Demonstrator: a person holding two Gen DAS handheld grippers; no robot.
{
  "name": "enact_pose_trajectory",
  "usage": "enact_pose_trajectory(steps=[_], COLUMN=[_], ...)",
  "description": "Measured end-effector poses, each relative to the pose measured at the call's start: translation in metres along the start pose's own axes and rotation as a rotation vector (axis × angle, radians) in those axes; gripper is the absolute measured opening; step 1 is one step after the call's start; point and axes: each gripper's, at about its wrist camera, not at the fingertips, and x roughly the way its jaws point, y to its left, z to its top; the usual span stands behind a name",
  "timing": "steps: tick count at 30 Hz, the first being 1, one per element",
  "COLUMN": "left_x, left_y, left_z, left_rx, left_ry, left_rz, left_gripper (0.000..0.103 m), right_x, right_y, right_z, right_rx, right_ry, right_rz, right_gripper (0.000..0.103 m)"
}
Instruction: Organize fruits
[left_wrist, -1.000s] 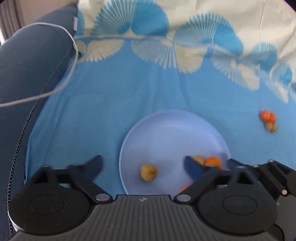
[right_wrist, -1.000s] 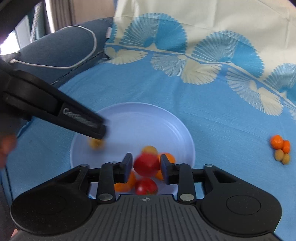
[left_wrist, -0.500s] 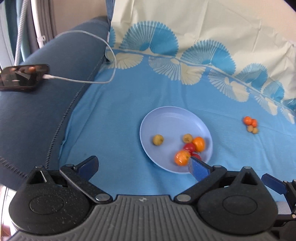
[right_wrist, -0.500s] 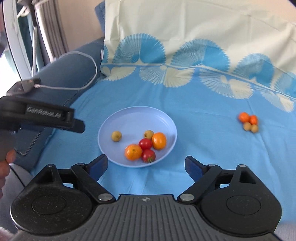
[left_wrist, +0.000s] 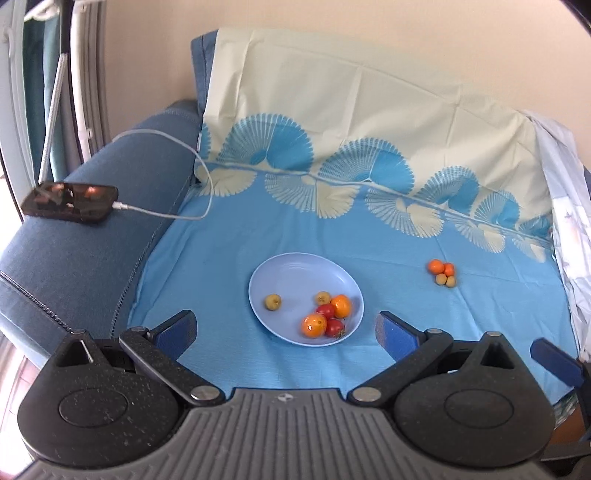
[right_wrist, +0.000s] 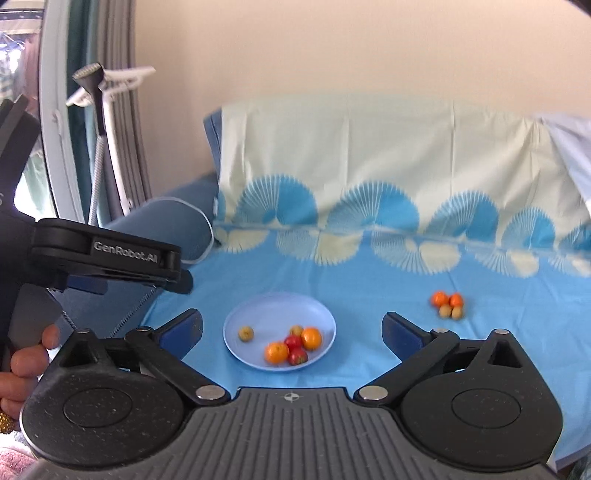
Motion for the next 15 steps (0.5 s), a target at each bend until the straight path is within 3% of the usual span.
enact_pose_trajectory(steps=[15], left_x=[-0.035], left_y=[-0.012], left_z=[-0.016], left_rx=[0.032], left_ry=[-0.058], left_rz=[-0.007], left_gripper=[0.103], right_x=[-0.033], right_y=[-0.003], right_z=[-0.011], right_rx=[0.000], right_ry=[-0.059], right_rz=[-0.036], right_gripper=[0.102])
